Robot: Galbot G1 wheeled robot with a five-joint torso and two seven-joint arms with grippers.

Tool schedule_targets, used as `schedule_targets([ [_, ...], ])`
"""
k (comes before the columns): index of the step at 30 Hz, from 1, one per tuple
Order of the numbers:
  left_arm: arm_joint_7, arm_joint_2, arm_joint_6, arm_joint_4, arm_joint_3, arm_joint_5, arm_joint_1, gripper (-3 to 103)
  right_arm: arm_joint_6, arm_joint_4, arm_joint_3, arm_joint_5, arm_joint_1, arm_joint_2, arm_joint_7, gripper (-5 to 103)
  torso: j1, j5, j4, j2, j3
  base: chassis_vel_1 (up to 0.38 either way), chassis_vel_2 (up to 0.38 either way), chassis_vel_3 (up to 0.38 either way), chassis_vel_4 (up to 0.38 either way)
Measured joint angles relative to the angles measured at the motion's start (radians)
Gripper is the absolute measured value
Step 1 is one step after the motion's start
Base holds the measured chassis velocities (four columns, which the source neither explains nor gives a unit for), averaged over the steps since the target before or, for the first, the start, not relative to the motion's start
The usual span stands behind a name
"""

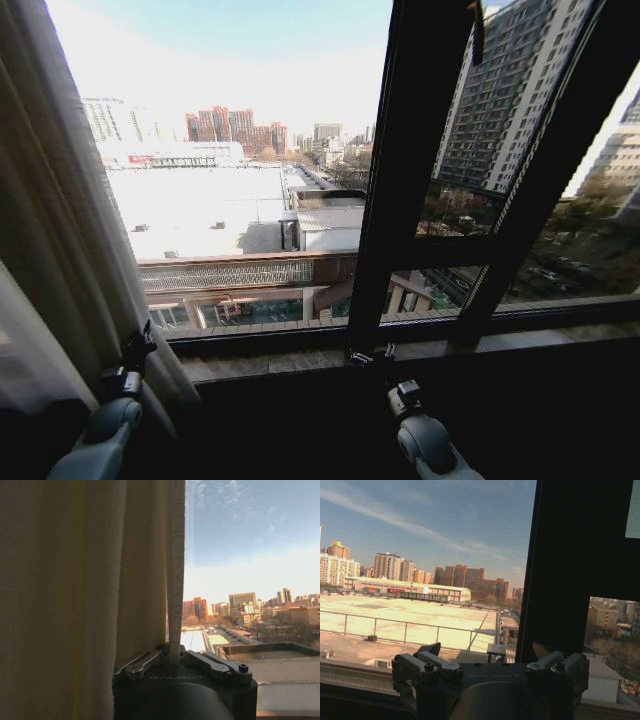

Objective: Open the curtains by pulling them apart, changing their state from closed to fully open.

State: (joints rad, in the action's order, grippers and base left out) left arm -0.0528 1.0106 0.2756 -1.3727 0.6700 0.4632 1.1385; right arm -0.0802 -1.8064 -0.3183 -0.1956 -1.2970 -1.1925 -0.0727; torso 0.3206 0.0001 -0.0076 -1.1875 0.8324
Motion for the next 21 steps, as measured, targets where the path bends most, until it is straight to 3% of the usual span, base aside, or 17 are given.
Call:
schedule_targets([
  [10,-0.004,-0.004,0.0,0.003,-0.008,-0.001,-0.011,0,0.0,0.0,0.0,0.0,0.0,0.0,0.0,100,0.0,-0.0006,0.0006,0.0,0.0,0.183,0.113,-0.172,-0.106],
  [21,-0.024,-0.055,-0.009,0.067,-0.009,0.02,-0.07,0,0.0,0.0,0.0,0.0,0.0,0.0,0.0,100,0.0,-0.0004,-0.0003,0.0,0.0,0.014,0.025,-0.007,-0.008],
])
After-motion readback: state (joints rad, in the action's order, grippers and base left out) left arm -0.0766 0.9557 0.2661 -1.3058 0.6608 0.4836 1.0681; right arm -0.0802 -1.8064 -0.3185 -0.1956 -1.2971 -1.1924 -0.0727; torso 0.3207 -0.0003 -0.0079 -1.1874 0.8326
